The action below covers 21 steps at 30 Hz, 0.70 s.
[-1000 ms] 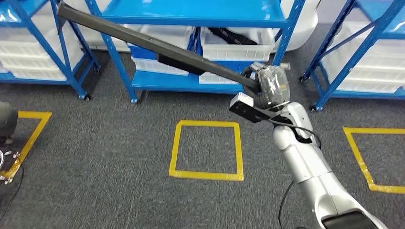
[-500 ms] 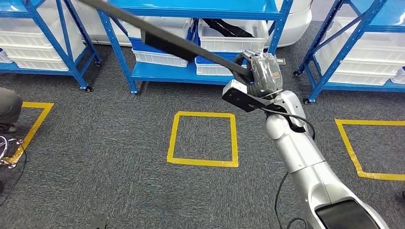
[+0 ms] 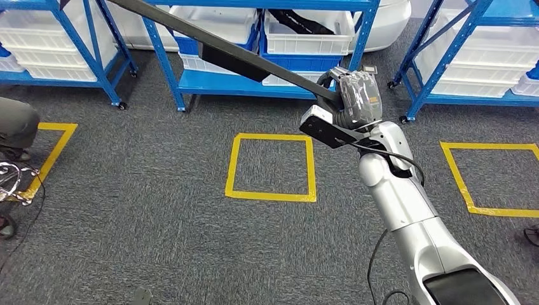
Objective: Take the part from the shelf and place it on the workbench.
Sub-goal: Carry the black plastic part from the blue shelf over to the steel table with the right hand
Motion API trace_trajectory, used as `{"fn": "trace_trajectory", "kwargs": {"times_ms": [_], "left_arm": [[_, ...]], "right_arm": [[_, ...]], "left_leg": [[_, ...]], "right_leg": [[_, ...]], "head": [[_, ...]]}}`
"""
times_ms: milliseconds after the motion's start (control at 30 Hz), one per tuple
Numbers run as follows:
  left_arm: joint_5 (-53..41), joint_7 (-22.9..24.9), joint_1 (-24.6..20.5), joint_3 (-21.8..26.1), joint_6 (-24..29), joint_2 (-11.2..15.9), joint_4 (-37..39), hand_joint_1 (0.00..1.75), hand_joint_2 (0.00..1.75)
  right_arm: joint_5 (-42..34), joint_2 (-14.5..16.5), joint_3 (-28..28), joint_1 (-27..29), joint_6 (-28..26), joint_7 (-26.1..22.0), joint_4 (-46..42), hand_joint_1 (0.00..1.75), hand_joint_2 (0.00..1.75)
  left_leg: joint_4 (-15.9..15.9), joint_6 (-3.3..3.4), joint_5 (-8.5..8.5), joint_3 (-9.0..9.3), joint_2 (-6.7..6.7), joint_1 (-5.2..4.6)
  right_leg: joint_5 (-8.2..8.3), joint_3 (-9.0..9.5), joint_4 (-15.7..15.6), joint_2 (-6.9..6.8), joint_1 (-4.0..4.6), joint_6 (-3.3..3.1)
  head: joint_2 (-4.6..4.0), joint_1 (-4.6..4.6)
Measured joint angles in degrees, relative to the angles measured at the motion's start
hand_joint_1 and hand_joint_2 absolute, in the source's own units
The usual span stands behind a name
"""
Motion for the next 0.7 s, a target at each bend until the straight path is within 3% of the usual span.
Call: {"fn": "trace_trajectory", "kwargs": {"times_ms": [67, 100, 167, 200, 233, 267, 300, 333, 367, 433, 467, 600, 700], "left_arm": [[-0.2, -1.1, 0.5, 0.0, 0.0, -0.4, 0.0, 0.00, 1.75], [-0.3, -1.9, 0.9, 0.0, 0.1, -0.5, 0.0, 0.00, 1.75], [-0.5, -3.2, 1.8, 0.0, 0.5, -0.9, -0.1, 0.00, 1.75], [-0.6, -3.6, 2.2, 0.0, 0.8, -1.2, -0.1, 0.00, 1.75], [-0.6, -3.9, 2.5, 0.0, 1.1, -1.4, -0.1, 0.00, 1.75], [-0.6, -4.0, 2.8, 0.0, 1.3, -1.5, -0.1, 0.00, 1.75], [-0.7, -4.2, 2.9, 0.0, 1.5, -1.7, -0.1, 0.00, 1.75], [-0.7, -4.4, 3.1, 0.0, 1.6, -1.8, -0.1, 0.00, 1.75], [-0.7, -4.5, 3.1, 0.0, 1.7, -1.9, -0.1, 0.00, 1.75], [-0.8, -4.5, 3.2, 0.0, 1.9, -2.1, -0.2, 0.00, 1.75], [-0.9, -4.5, 3.2, 0.0, 1.9, -2.1, -0.2, 0.00, 1.75], [-1.0, -4.5, 3.3, 0.1, 2.2, -2.3, -0.2, 0.00, 1.75], [-1.0, -4.5, 3.3, 0.1, 2.5, -2.4, -0.2, 0.00, 1.75]], "right_arm": [[0.2, 0.2, -0.3, -0.2, 0.2, 0.1, 0.0, 1.75, 1.75], [0.4, 0.2, -0.5, -0.3, 0.2, 0.2, 0.0, 1.75, 1.75], [0.7, 0.2, -0.8, -0.4, 0.2, 0.2, 0.2, 1.75, 1.75], [0.9, 0.3, -1.0, -0.4, 0.2, 0.1, 0.3, 1.75, 1.75], [1.0, 0.3, -1.2, -0.4, 0.2, 0.1, 0.4, 1.75, 1.75], [1.1, 0.3, -1.2, -0.4, 0.2, 0.0, 0.6, 1.75, 1.75], [1.2, 0.4, -1.3, -0.4, 0.2, -0.1, 0.8, 1.75, 1.75], [1.3, 0.4, -1.4, -0.4, 0.2, -0.2, 1.0, 1.75, 1.75], [1.4, 0.5, -1.4, -0.4, 0.2, -0.4, 1.2, 1.75, 1.75], [1.6, 0.6, -1.6, -0.5, 0.1, -0.7, 1.5, 1.75, 1.75], [1.6, 0.7, -1.7, -0.5, 0.1, -0.8, 1.6, 1.75, 1.75], [1.6, 1.3, -2.1, -0.7, 0.1, -0.9, 2.2, 1.75, 1.75], [2.4, 1.5, -2.2, -0.8, -0.2, -1.3, 2.6, 1.75, 1.75]], "left_leg": [[-0.4, -0.99, 0.38, -0.06, -0.02, 0.37], [0.0, -1.40, -0.98, -0.26, -0.12, 0.55], [3.8, -1.97, -6.54, -1.08, -0.32, 0.84], [7.0, -2.28, -9.49, -1.67, -0.36, 0.90], [10.5, -2.57, -11.22, -2.24, -0.38, 0.96], [13.3, -2.77, -11.54, -2.48, -0.39, 1.00], [14.4, -2.83, -10.67, -1.94, -0.39, 1.03], [13.4, -2.74, -9.31, -0.35, -0.39, 1.04], [10.4, -2.49, -8.36, 2.16, -0.44, 1.01], [3.5, -1.63, -8.62, 7.05, -0.60, 0.70], [1.4, -1.17, -9.13, 8.32, -0.67, 0.44], [0.2, -0.66, -8.89, 8.45, -0.62, -0.16], [0.2, -0.15, -8.46, 8.03, -0.63, -0.52]], "right_leg": [[0.45, -0.51, -0.5, -0.03, 0.03, -1.45], [1.00, -0.82, -0.6, -0.10, -0.16, -2.30], [2.49, -1.53, -0.8, -0.23, -0.49, -3.35], [3.15, -2.08, -0.7, -0.24, -0.39, -3.61], [3.77, -2.69, -0.7, -0.24, -0.25, -3.65], [4.34, -3.44, -0.6, -0.23, -0.10, -3.60], [4.82, -4.17, -0.4, -0.21, 0.02, -3.49], [5.19, -4.79, -0.3, -0.19, 0.10, -3.33], [5.45, -5.27, -0.1, -0.18, 0.16, -3.14], [5.87, -5.91, 0.2, -0.26, 0.21, -2.60], [6.07, -6.05, 0.2, -0.34, 0.20, -2.30], [6.42, -6.54, 0.4, -0.46, 0.42, -2.13], [6.97, -6.89, 0.4, -0.46, 0.19, -1.59]], "head": [[0.00, -0.07], [0.00, -0.10], [-0.01, -0.20], [-0.01, -0.28], [-0.01, -0.30], [-0.01, -0.30], [0.00, -0.32], [0.00, -0.31], [0.00, -0.32], [0.00, -0.27], [0.00, -0.30], [0.00, -0.32], [0.00, -0.32]]}}
